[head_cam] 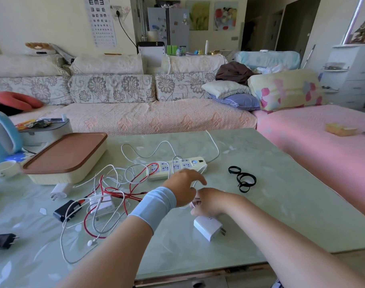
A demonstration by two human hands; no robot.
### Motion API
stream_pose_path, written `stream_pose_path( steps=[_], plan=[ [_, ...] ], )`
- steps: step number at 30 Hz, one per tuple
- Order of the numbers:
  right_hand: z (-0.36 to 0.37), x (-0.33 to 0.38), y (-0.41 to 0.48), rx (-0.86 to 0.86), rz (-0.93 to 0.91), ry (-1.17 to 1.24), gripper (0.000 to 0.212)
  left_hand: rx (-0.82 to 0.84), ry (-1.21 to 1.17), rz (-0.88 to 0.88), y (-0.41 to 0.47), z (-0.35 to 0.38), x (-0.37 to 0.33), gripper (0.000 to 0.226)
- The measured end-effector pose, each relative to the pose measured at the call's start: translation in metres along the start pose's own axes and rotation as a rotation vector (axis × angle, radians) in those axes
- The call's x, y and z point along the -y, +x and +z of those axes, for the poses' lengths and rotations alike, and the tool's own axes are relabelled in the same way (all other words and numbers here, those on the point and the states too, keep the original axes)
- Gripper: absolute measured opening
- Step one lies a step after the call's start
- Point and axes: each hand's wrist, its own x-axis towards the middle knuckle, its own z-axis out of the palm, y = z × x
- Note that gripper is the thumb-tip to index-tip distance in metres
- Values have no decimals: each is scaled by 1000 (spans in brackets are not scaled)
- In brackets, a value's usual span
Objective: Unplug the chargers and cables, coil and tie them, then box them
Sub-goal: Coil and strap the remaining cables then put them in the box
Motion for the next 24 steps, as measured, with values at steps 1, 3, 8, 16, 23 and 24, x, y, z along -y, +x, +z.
stream_pose_path(
  steps=[1,3,8,16,23,24],
  plan=[
    [-3,-4,-2,10,7,65,15,77,46,-66,4,5,0,48],
    [-13,-18,-6,-46,31,217,13,162,165,-134,14,15,2,42],
    [-37,-79,-10,-518,143,285,35,-12,397,-43,40,29,-14,35],
    [-40,-143,0,-476,352,-146,40,-188,273,209,85,54,-36,37],
    [-45,-146,14,-640,171,228,17,-21,15,34,103,66,-39,51],
    [-47,-144,15,-643,152,282,13,-55,-37,-3,103,64,-38,55]
  ],
)
